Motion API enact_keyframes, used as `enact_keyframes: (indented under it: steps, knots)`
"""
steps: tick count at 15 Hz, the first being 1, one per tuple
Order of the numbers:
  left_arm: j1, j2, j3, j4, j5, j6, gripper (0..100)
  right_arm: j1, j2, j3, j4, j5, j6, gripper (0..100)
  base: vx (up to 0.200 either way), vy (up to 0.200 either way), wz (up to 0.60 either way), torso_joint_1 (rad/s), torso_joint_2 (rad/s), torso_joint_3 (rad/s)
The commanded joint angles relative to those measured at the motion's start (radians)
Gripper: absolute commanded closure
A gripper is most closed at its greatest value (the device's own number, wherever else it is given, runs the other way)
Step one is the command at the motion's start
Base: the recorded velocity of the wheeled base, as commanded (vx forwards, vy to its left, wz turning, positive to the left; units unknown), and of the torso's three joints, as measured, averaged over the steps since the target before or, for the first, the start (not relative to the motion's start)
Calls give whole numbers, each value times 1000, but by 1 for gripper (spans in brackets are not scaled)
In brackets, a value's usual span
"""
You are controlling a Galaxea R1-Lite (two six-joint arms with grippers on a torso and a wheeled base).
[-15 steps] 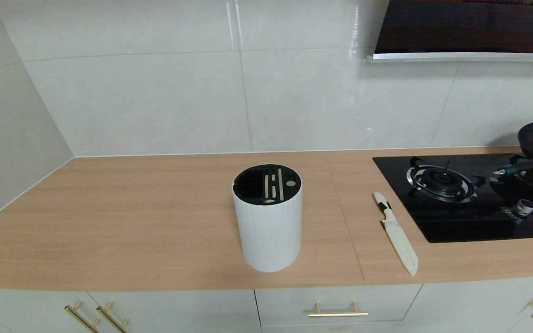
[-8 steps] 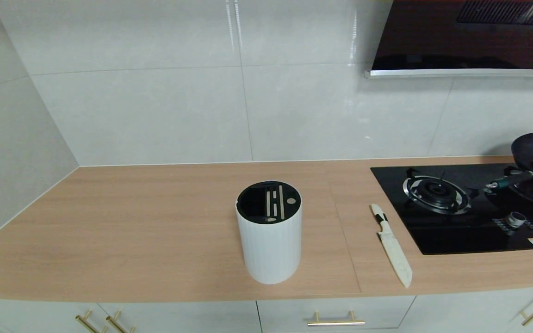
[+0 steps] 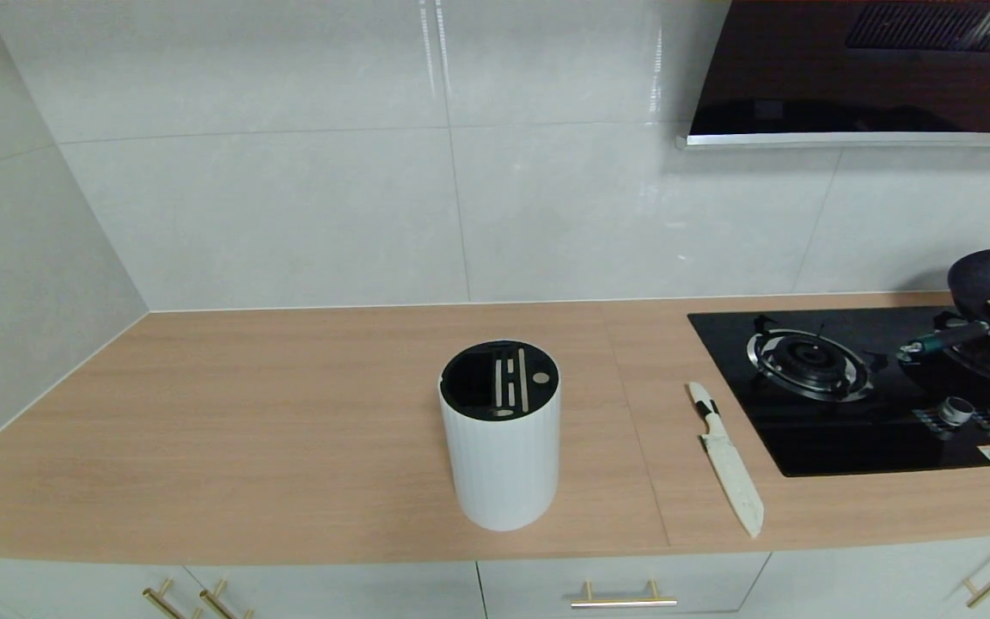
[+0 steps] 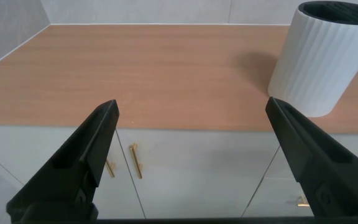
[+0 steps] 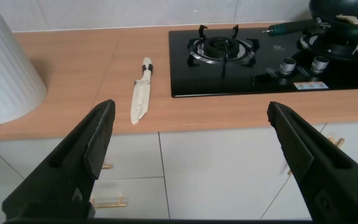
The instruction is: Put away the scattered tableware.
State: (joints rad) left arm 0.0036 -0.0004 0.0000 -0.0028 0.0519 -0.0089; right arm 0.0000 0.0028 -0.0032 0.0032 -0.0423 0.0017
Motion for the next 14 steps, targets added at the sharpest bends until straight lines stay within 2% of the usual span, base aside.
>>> enact_keyframes:
  steps: [1,7,8,9,10,14]
  knots:
    - [-1,0,0,0,0,0,0,9,43,0,0,1,-2,0,0,0,0,0,0,0]
    - [1,0,0,0,0,0,0,25,100,0,-3,21,-94,0,0,0,0,0,0,0]
    - [-1,0,0,0,0,0,0,35,112,-47,-14,52,-81,0,0,0,0,0,0,0]
    - [-1,0,0,0,0,-2,0,54,155,-185,-12,114,-5,0,0,0,0,0,0,0]
    - [-1,0,0,0,0,0,0,60,227,-251,-5,148,29,0,0,0,0,0,0,0]
    - [-1,0,0,0,0,0,0,63,761,-449,-57,156,23,0,0,0,0,0,0,0]
